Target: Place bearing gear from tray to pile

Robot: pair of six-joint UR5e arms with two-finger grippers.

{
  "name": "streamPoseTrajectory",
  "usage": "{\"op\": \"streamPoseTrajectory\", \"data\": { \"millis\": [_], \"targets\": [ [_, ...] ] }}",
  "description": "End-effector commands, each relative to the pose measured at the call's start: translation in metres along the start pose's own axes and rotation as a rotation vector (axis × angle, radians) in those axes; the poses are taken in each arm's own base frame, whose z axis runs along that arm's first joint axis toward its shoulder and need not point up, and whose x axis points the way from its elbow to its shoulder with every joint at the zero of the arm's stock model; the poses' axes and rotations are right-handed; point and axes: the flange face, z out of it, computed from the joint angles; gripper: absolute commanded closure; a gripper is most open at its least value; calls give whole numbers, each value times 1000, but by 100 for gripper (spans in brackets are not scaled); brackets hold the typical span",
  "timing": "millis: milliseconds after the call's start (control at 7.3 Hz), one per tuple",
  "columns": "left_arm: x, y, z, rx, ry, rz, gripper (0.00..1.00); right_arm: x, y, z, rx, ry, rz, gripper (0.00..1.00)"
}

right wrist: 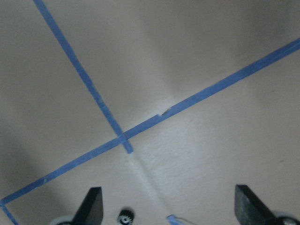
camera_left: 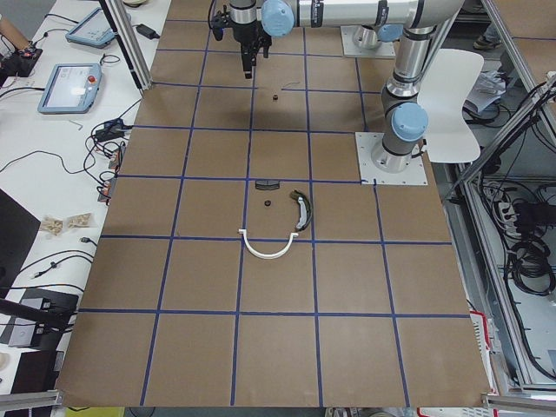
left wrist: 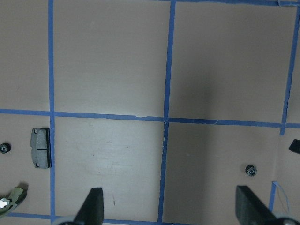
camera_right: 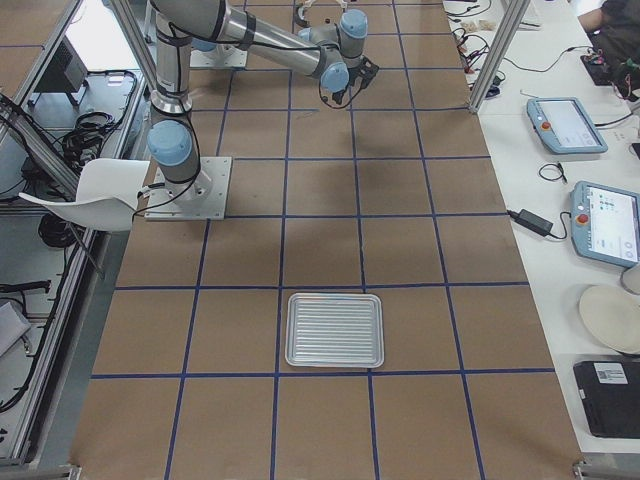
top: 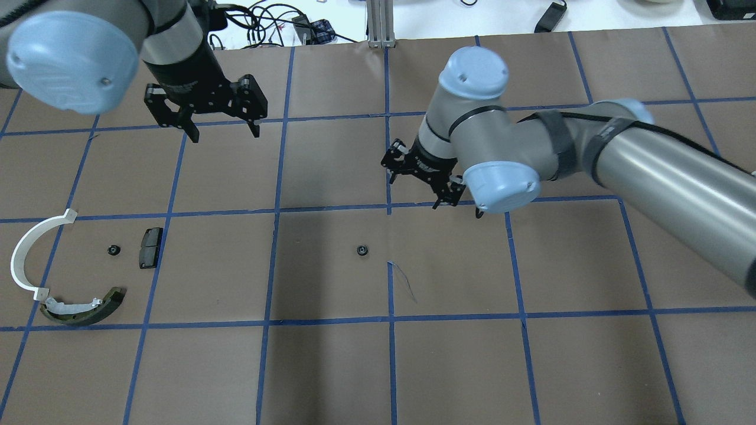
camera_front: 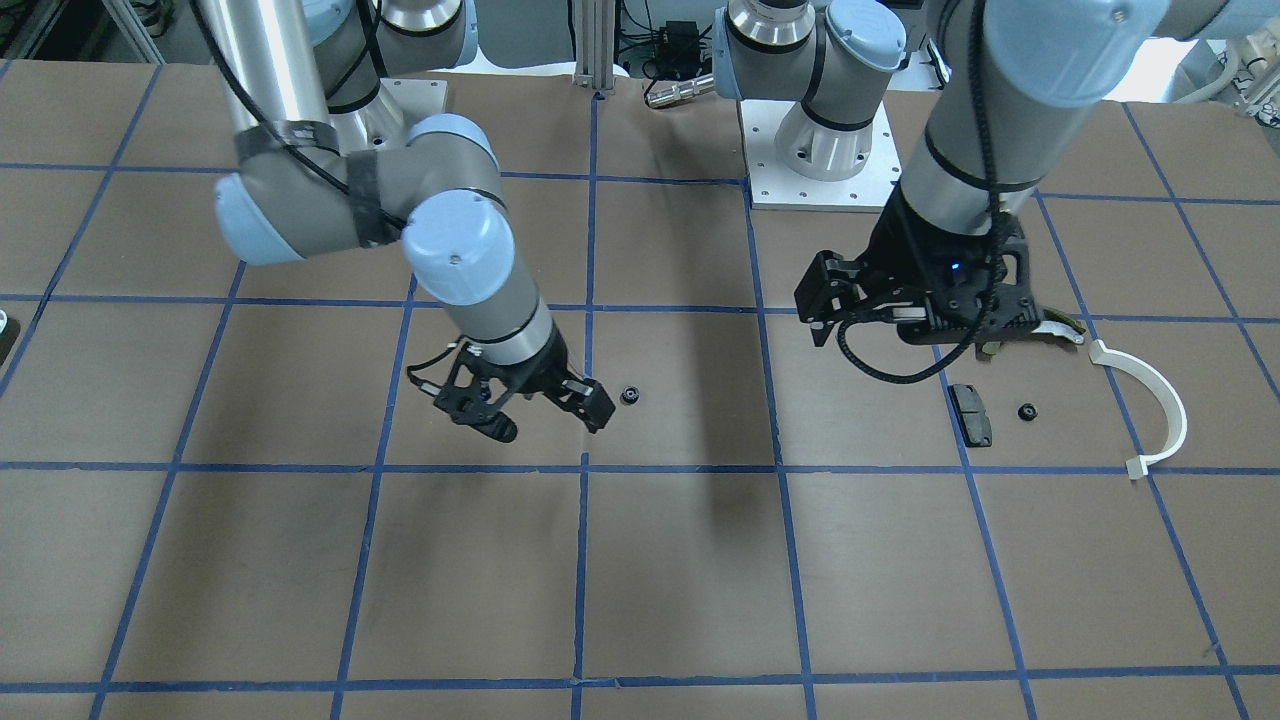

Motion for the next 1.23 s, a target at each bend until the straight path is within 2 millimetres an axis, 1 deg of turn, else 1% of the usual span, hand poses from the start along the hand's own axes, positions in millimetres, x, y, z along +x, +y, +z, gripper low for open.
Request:
{"op": "streamPoseTrajectory", "data": {
  "millis": [0, 137, 274, 411, 548, 685, 822, 959, 1096],
  "targets": [
    [52, 11, 87, 36, 23, -20, 0, 96, -50, -83, -4, 48, -112, 0],
    [66, 14, 127, 70, 58, -21, 0, 134, -52, -113, -30, 84, -163, 0],
    [88, 26, 162, 31, 66, -39, 0, 166, -52, -131, -68, 124, -210, 0],
    [109, 36, 183, -7, 54, -14, 0, 199, -59, -149, -60, 177, -252, 0],
    [124, 45, 201, -38, 42, -14, 0, 217, -54, -168, -51, 178, -276, 0],
    [137, 50, 219, -64, 31, -10, 0, 220, -20, -204, -14, 220, -272, 0],
    [151, 55, 238, -83, 18, -8, 0, 222, 6, -223, 15, 238, -268, 0],
    [165, 60, 243, -61, 26, -5, 0, 217, 7, -221, 5, 234, -273, 0],
    [174, 73, 248, -70, 19, 22, 0, 199, 10, -217, 7, 194, -303, 0]
  ]
}}
